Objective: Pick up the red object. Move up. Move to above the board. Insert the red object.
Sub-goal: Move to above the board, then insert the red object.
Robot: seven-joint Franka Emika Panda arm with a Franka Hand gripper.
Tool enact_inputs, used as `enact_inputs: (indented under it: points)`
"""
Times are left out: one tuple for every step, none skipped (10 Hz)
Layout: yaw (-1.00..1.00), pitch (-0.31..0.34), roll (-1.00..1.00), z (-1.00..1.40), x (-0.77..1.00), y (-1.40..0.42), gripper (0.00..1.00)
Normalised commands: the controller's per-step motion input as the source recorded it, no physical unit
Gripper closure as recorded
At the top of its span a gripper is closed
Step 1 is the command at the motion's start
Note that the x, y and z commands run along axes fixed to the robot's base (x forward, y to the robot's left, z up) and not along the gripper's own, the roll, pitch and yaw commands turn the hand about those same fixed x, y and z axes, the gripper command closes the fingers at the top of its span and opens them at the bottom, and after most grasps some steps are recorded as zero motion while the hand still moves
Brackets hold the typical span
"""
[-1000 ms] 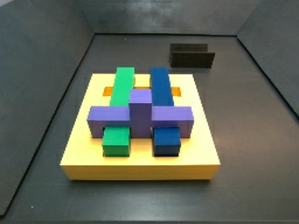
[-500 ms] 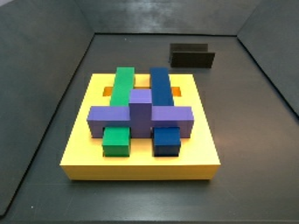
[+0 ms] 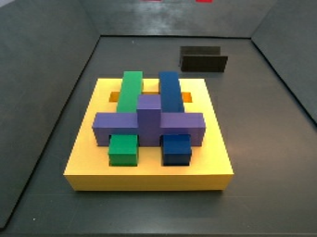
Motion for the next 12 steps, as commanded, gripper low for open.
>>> enact_inputs:
  points:
    - [0.01,0.147,0.01,0.04,0.09,-0.17,1.00]
    - [0.00,0.011,0.01,0.00,0.00,0.00,1.00]
    - [0.00,0.000,0.00,-0.01,0.00,0.00,1.00]
    - [0.05,-0.037,0.15,-0.38,0.14,0.00,1.00]
    - [0.20,-0.150,0.29,-0.54,0.17,0.00,1.00]
    - [0.18,-0.154,0.35,-0.44,0.19,0.00,1.00]
    - [0.16,-0.163,0.42,-0.29,0.16,-0.05,1.00]
    - [0.17,-0.171,0.42,-0.29,0.15,-0.07,1.00]
    - [0.12,-0.170,0.38,-0.37,0.14,-0.09,1.00]
    - [0.00,-0.186,0.23,-0.65,0.00,0.00,1.00]
    - [0.00,-0.209,0.12,-0.79,-0.07,0.00,1.00]
    - [0.00,-0.190,0.02,-0.91,-0.21,0.05,1.00]
